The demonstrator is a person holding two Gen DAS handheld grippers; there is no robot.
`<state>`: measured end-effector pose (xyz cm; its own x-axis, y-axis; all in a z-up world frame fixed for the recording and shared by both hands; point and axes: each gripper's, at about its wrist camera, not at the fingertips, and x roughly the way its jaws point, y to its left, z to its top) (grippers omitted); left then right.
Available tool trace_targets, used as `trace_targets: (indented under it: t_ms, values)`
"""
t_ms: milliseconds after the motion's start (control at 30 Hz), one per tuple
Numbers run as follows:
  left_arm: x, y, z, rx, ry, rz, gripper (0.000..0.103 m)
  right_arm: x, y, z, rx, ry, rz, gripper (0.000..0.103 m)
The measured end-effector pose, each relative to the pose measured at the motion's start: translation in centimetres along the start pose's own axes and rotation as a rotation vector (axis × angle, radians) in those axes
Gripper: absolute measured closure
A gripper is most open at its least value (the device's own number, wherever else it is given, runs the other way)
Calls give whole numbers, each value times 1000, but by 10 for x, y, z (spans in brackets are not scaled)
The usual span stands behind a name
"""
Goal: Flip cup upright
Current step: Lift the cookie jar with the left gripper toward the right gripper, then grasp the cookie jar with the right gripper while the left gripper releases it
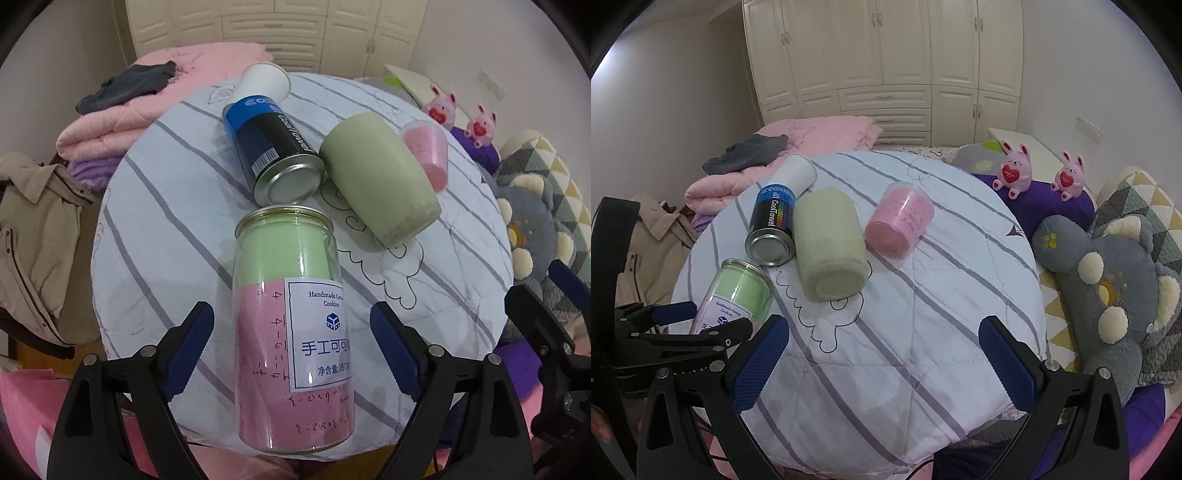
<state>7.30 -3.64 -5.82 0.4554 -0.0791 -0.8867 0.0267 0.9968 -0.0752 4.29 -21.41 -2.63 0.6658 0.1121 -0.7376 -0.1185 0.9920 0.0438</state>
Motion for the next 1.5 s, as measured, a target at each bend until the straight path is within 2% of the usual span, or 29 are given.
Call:
trace_targets:
  t_ms: [400,567,800,900,967,1033,1267,1400,1500]
  values:
    - [-13,14,-5,21,-27,-5,7,-13,15,3,6,-11,-20,0]
    - [-16,22,-5,27,-31,19,1,-16,24,6,10,-12,14,0]
    - [-20,33,-6,67,-43,23,1,-15,43,11,-15,0,57,0]
    - [-21,41,-6,50,-63,11,1,-9,49,12,-2,17,126,1]
    - [-20,46,-7,45,-59,7,1,2,53,10,26,59,174,6]
    - [-19,53,-9,48,-63,-3,0,11,58,9,38,88,196,7]
    - [-18,84,-10,41,-61,19,0,26,81,7,38,123,203,8]
    - [-18,101,-9,36,-58,-11,0,27,92,12,28,133,207,8]
    - [-16,108,-7,40,-55,-1,0,35,102,15,18,157,203,8]
